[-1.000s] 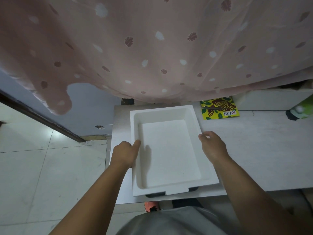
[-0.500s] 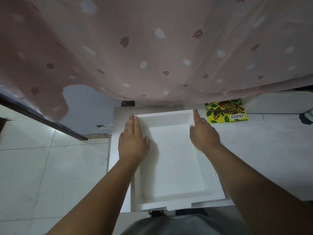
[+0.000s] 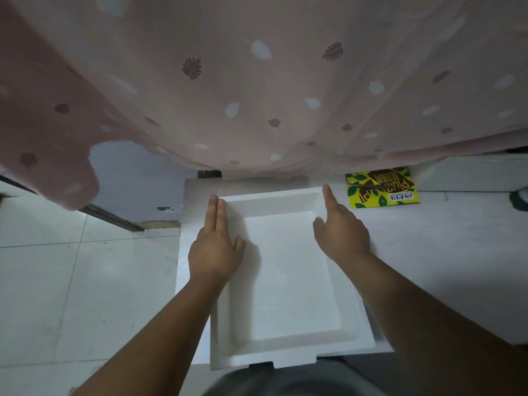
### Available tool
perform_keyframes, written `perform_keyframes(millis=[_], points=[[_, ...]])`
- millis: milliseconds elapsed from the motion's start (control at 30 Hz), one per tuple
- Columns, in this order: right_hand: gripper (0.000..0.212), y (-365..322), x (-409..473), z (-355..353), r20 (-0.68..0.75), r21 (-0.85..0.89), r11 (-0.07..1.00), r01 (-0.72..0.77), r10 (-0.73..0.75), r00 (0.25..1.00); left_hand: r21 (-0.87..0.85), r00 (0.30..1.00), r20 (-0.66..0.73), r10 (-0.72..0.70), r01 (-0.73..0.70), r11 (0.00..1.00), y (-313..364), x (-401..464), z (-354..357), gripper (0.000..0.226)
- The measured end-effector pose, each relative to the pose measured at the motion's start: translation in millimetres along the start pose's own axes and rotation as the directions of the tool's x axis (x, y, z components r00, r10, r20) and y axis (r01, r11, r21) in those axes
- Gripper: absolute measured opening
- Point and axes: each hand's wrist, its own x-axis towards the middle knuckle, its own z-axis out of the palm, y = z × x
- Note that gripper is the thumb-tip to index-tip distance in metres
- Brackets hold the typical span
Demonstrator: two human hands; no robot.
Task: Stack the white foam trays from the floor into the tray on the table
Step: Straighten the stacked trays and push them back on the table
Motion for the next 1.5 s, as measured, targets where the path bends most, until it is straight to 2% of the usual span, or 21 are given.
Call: perform_keyframes(millis=[167, 267, 333, 367, 433, 467, 533, 600, 667, 733, 900, 967, 1100, 1233, 1267, 1333, 1367, 1433, 1500], points=[[0.072, 0.3, -9.4, -9.0, 0.011, 0.106, 0.993, 0.044, -0.045, 0.999, -0.110, 0.999, -0.031, -0.032, 0.028, 0.994, 6.4, -7.6, -16.4, 0.081], [0.076, 7.7, -29.8, -21.4, -0.038, 0.299, 0.954, -0.004, 0.016, 0.999, -0.179, 0.996, -0.034, -0.078, 0.070, 0.981, 8.3, -31.9, -31.5, 0.082], [0.078, 19.5, -57.3, -27.1, -0.028, 0.345, 0.937, -0.053, 0.067, 0.997, -0.173, 0.998, 0.000, -0.065, 0.064, 0.983, 4.9, -61.3, -34.6, 0.083], [0.078, 26.5, -76.5, -27.5, -0.006, 0.318, 0.946, -0.061, 0.067, 0.998, -0.114, 1.000, 0.005, -0.001, 0.002, 0.993, 2.7, -78.7, -32.7, 0.082], [0.082, 35.2, -115.7, -23.7, 0.054, 0.261, 0.964, -0.054, 0.041, 0.998, 0.051, 0.973, 0.022, 0.230, -0.230, 0.972, 4.0, -114.4, -25.5, 0.078], [0.084, 36.7, -131.5, -19.8, 0.078, 0.245, 0.968, -0.057, 0.039, 0.996, 0.109, 0.929, 0.051, 0.366, -0.370, 0.923, 7.5, -130.0, -20.0, 0.076], [0.088, 34.3, -155.4, -9.2, 0.104, 0.213, 0.974, -0.079, 0.058, 0.993, 0.111, 0.799, 0.137, 0.585, -0.599, 0.793, 18.8, -156.9, -4.2, 0.070], [0.088, 29.9, -166.7, 0.1, 0.094, 0.165, 0.982, -0.094, 0.080, 0.992, 0.099, 0.701, 0.198, 0.685, -0.709, 0.698, 30.8, -173.2, 10.8, 0.066], [0.083, 27.1, -167.2, 3.9, 0.057, 0.104, 0.989, -0.108, 0.102, 0.993, 0.166, 0.680, 0.218, 0.700, -0.733, 0.660, 35.8, -177.6, 20.1, 0.060], [0.080, 26.6, -165.5, 5.7, 0.036, 0.062, 0.991, -0.115, 0.113, 0.993, 0.267, 0.690, 0.233, 0.685, -0.723, 0.637, 34.9, -176.8, 25.0, 0.057], [0.080, 27.0, -166.8, 9.9, 0.003, 0.004, 0.996, -0.085, 0.085, 0.996, 0.341, 0.675, 0.141, 0.724, -0.720, 0.605, 34.4, -176.8, 31.7, 0.047], [0.079, 28.8, -165.8, 10.4, -0.002, 0.006, 0.997, -0.077, 0.077, 0.997, 0.359, 0.669, 0.157, 0.727, -0.724, 0.589, 35.0, -177.4, 33.4, 0.043], [0.079, 32.5, -168.1, 11.5, -0.023, 0.021, 0.999, -0.046, 0.046, 0.999, 0.350, 0.679, 0.239, 0.695, -0.727, 0.590, 35.7, -179.3, 33.5, 0.043], [0.082, 35.3, -169.3, 4.2, 0.061, 0.070, 0.996, -0.052, 0.048, 0.997, 0.381, 0.712, 0.272, 0.647, -0.697, 0.607, 44.3, -184.8, 24.3, 0.055], [0.082, 37.9, -173.8, 1.8, 0.049, 0.089, 0.996, -0.021, 0.016, 0.999, 0.381, 0.730, 0.277, 0.625, -0.680, 0.626, 46.0, -185.5, 20.6, 0.060], [0.078, 44.8, -194.3, -7.2, -0.108, 0.119, 0.986, 0.118, -0.105, 0.989, 0.341, 0.772, 0.247, 0.586, -0.635, 0.693, 50.1, -185.9, 12.0, 0.067], [0.071, 49.7, -208.9, -10.3, -0.223, 0.150, 0.962, 0.226, -0.190, 0.956, 0.297, 0.772, 0.238, 0.589, -0.636, 0.712, 52.8, -187.0, 6.9, 0.061], [0.047, 61.1, -242.3, -6.6, -0.413, 0.192, 0.860, 0.472, -0.366, 0.834, 0.267, 0.746, 0.217, 0.630, -0.666, 0.697, 53.0, -188.2, 4.2, 0.035], [0.025, 70.4, -272.2, 7.1, -0.419, 0.175, 0.765, 0.620, -0.513, 0.750, 0.238, 0.762, 0.217, 0.610, -0.647, 0.725, 51.4, -187.0, 2.6, 0.020]])
